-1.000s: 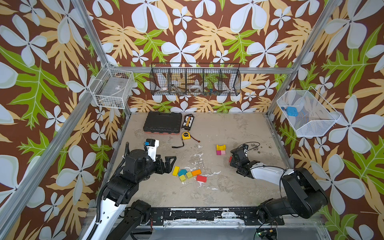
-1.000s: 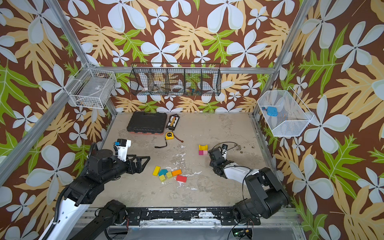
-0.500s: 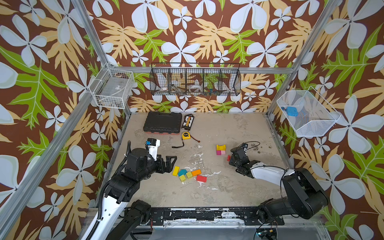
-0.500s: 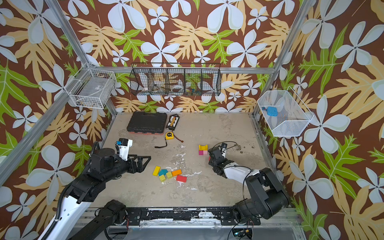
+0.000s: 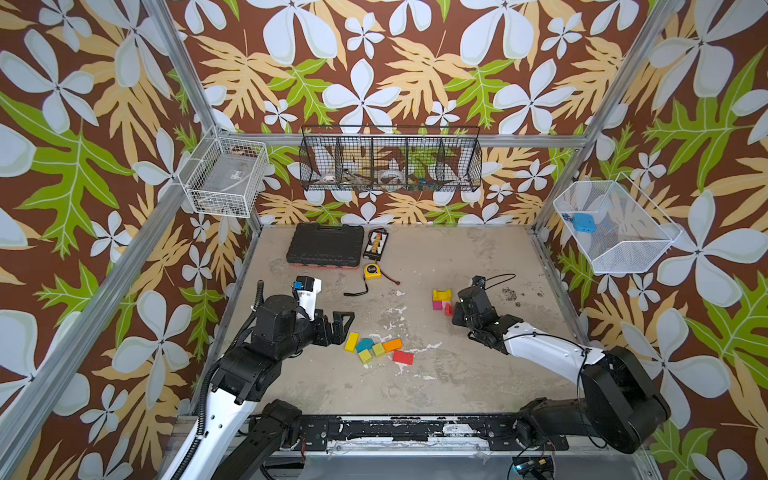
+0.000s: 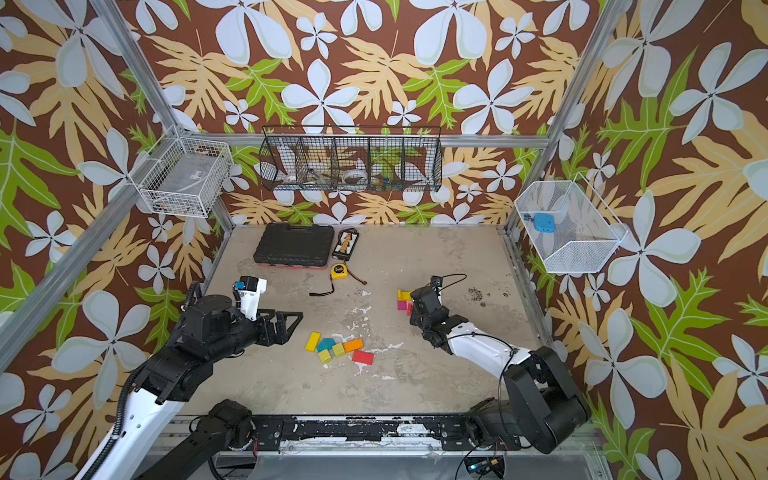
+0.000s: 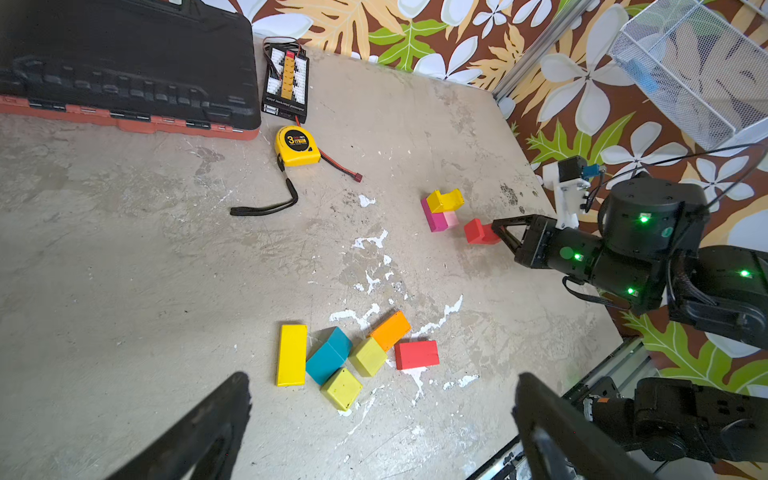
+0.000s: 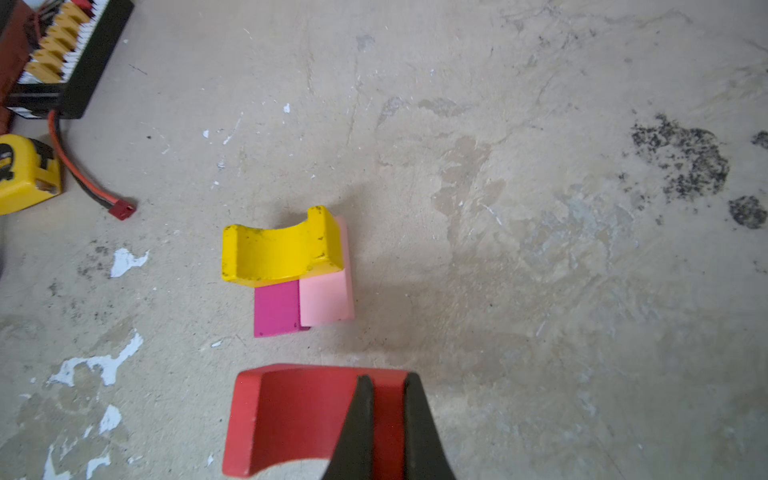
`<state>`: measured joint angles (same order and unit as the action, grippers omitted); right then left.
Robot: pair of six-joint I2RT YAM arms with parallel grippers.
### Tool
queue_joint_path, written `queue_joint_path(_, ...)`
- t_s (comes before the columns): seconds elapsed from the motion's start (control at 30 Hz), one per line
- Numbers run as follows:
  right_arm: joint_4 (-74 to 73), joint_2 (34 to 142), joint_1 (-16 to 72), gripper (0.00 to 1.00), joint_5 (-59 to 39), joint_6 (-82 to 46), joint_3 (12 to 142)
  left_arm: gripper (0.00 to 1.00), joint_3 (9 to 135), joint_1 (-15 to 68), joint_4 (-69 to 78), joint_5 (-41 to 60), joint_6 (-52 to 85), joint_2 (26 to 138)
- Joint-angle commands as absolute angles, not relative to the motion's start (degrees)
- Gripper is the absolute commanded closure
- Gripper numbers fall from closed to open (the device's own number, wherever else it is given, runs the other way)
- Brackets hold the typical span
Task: Build the wood block tower
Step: 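Lift the red arch block and carry it over the yellow arch block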
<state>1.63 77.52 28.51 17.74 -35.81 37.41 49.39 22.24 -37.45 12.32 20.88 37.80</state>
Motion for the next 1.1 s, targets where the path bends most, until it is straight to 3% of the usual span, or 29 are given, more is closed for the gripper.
queue_joint_path(0.0, -2.04, 76.15, 28.5, 1.0, 17.34, -31.85, 37.47, 0.0, 49.28, 22.32, -36.75, 12.48, 20.69, 37.58)
queue_joint_path(0.3, -6.61, 81.81, 28.1, 1.0, 11.29, -13.46, 48.07, 0.0, 49.14, 22.33, -36.3, 14.91, 19.89, 38.71)
queue_joint_path(0.57, -7.66, 86.88, 26.02, 1.0, 2.3, -14.02, 50.06, 0.0, 49.06, 22.33, -36.19, 14.71, 20.04, 39.93)
queue_joint_path(0.87, -8.59, 97.17, 26.02, 1.0, 4.03, -14.13, 50.9, 0.0, 49.13, 22.36, -36.45, 13.48, 20.5, 38.99)
queue_joint_path(1.07, -9.2, 94.0, 26.04, 1.0, 5.27, -14.34, 48.94, 0.0, 49.13, 22.33, -36.43, 13.55, 20.48, 38.88)
